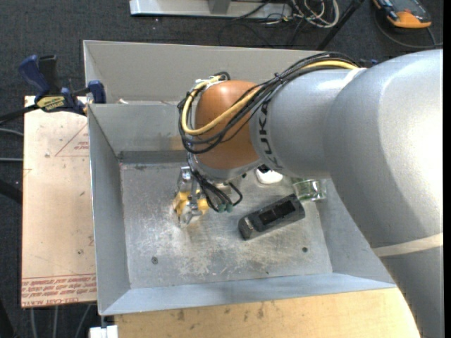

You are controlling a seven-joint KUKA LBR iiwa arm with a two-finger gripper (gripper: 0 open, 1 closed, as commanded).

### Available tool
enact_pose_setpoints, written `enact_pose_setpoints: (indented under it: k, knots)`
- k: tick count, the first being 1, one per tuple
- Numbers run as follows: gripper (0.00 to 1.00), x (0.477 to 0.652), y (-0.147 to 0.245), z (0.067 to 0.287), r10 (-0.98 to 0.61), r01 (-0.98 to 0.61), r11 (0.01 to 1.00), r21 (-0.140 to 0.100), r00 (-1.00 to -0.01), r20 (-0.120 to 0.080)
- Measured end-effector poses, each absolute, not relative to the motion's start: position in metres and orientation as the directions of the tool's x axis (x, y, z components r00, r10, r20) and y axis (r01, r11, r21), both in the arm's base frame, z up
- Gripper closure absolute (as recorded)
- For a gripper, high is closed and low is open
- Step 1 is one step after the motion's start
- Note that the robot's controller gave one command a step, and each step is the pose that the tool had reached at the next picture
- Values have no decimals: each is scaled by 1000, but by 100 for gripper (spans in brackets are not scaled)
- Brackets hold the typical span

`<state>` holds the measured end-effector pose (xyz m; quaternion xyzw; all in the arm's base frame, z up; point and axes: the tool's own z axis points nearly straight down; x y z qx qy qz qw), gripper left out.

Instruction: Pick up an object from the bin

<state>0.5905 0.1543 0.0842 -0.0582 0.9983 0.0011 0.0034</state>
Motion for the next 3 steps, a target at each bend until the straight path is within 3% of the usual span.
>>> enact_pose_setpoints:
  k: [2, 3]
  knots:
    - [100, 590, 154, 85, -118, -118, 993, 2, -993, -5]
    - [100, 569, 162, 122, -302, -302, 953, 0, -953, -7]
